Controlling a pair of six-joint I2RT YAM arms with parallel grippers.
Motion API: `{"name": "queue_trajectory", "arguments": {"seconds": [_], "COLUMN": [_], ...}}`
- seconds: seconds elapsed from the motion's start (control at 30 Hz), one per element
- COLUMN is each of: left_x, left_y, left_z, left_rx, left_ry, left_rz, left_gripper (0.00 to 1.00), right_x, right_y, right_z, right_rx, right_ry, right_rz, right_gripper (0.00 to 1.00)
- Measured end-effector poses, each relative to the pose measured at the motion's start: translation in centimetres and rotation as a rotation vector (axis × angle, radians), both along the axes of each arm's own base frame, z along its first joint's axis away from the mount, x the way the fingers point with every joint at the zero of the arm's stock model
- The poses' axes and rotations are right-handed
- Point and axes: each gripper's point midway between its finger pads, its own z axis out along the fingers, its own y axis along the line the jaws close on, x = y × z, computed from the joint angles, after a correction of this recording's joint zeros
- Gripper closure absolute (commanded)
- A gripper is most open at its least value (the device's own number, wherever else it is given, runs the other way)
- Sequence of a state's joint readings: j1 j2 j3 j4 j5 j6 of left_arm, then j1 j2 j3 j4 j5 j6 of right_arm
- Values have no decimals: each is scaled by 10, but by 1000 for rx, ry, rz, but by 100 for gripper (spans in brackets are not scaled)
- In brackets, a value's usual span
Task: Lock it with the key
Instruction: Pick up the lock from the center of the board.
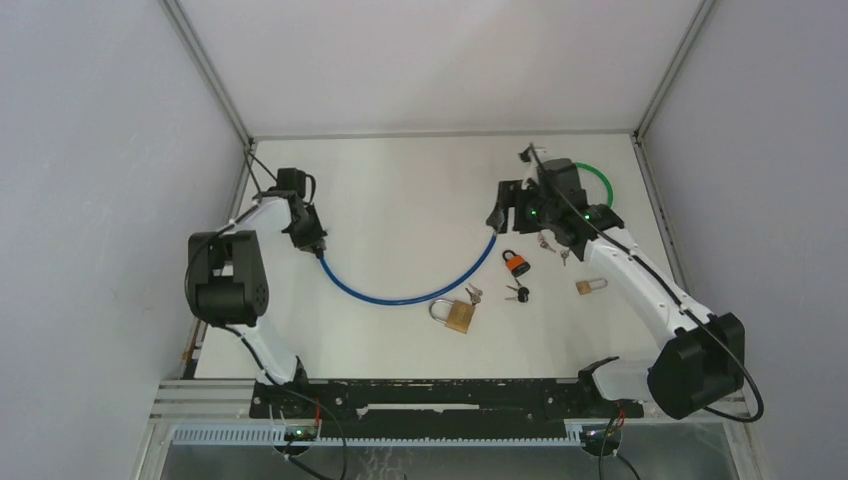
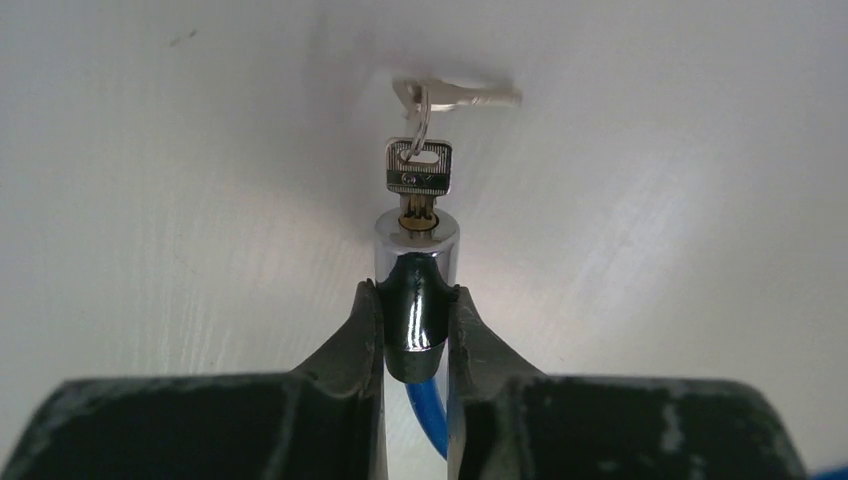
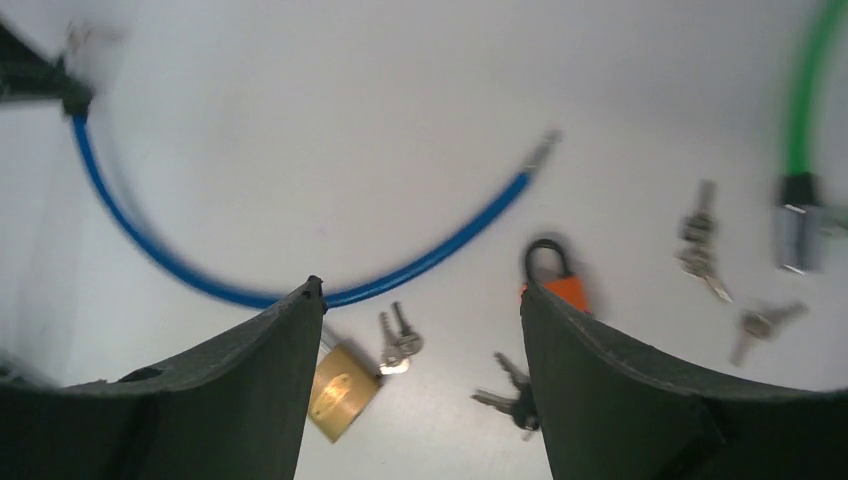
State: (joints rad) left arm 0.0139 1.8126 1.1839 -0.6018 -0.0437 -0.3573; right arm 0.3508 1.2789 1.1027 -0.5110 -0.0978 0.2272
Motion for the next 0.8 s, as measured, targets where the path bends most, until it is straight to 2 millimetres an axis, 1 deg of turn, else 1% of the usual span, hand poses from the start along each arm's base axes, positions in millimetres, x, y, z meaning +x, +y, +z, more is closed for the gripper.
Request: {"name": "queue_trajectory", "arguments": {"seconds": [0.07,0.1,0.13,0.17,0.2,0.3,0.33,0.4,0.43,0.5,0.53,0.57,0.67,0.77,0.8], "left_x": [5,7,7,7,5,-2,-4,-7,-8,-12,-13,-16,-22,-27,-28], "left_y": [-8,-12,-16,-19,-23,-32,-35,-38,-40,-42,-43,-45,-47,-49,-50], "left_z": [16,27,41,54,67,96,101,108,108,107,107,107,113,122,123], "left_rx": [-36,-54,-70,-83,-97,-134,-146,-165,-174,-191,-199,-206,-220,-236,-242], "left_ry": [-61,-103,-152,-196,-242,-328,-341,-353,-350,-336,-330,-322,-321,-334,-335], "left_rz": [-36,-55,-77,-96,-115,-150,-158,-166,-168,-165,-163,-163,-155,-152,-149], "left_gripper": [100,100,100,100,100,100,100,100,100,100,100,100,100,100,100], "right_x": [-6,-11,-13,-18,-20,-26,-28,-30,-28,-30,-33,-41,-58,-73,-77], "right_y": [30,52,67,87,111,173,199,245,274,314,324,337,357,377,384], "right_z": [-5,-9,-11,-13,-13,-17,-19,-25,-25,-32,-35,-40,-53,-56,-56], "right_rx": [25,53,75,115,174,334,395,477,527,602,627,661,698,719,721], "right_ry": [8,13,16,21,19,27,50,107,140,199,227,276,386,446,455], "right_rz": [119,206,259,330,404,548,592,653,682,709,711,711,697,704,709], "right_gripper": [22,22,22,22,22,22,23,23,23,22,22,22,22,22,24]}}
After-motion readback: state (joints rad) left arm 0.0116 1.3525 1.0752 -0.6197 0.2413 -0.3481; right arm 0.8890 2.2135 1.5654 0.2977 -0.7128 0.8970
